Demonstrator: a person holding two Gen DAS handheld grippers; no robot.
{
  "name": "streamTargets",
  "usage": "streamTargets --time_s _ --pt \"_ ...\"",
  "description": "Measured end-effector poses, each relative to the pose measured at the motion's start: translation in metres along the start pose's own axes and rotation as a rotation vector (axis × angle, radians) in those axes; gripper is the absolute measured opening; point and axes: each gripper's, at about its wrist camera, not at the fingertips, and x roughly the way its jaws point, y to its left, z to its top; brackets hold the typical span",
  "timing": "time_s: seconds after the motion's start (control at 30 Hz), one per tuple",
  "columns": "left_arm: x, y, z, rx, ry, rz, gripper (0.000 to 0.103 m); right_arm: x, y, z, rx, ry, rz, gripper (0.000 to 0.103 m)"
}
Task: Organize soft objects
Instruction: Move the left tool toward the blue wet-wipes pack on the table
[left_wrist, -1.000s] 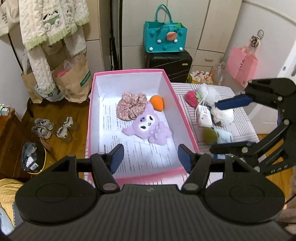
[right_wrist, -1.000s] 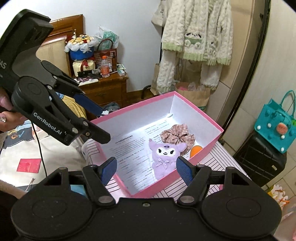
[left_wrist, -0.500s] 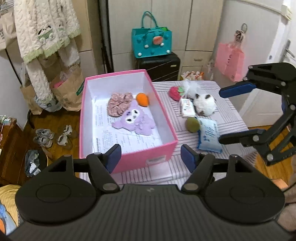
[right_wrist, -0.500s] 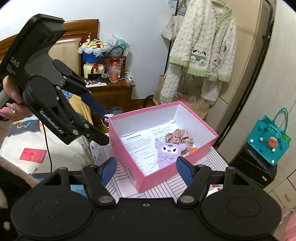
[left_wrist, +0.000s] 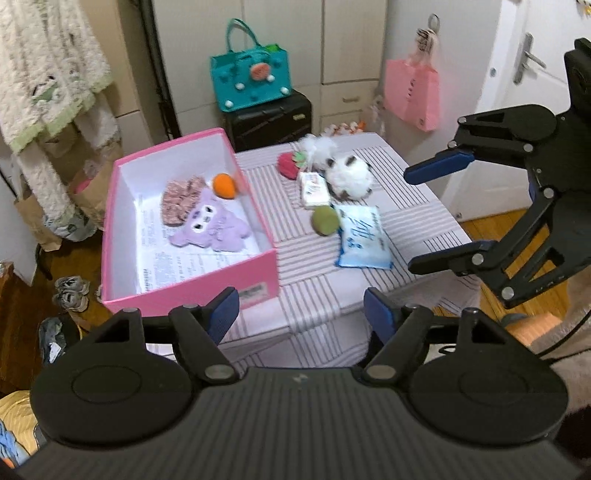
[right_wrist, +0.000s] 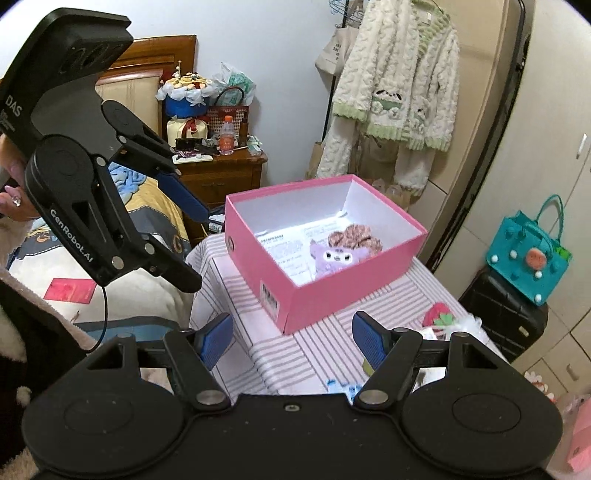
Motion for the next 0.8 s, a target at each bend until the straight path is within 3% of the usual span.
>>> streamTargets --time_s 0.5,0.8 --pt "0.070 -0.043 0.020 0.041 0.130 -0.110 0.074 0.008 -0.052 -0.066 0.165 0.013 0.010 0.076" --pt "0.124 -0.060 0.025 0.061 0.112 -0.177 0.074 0.042 -0.109 -0.107 0.240 -0.015 0.032 0.077"
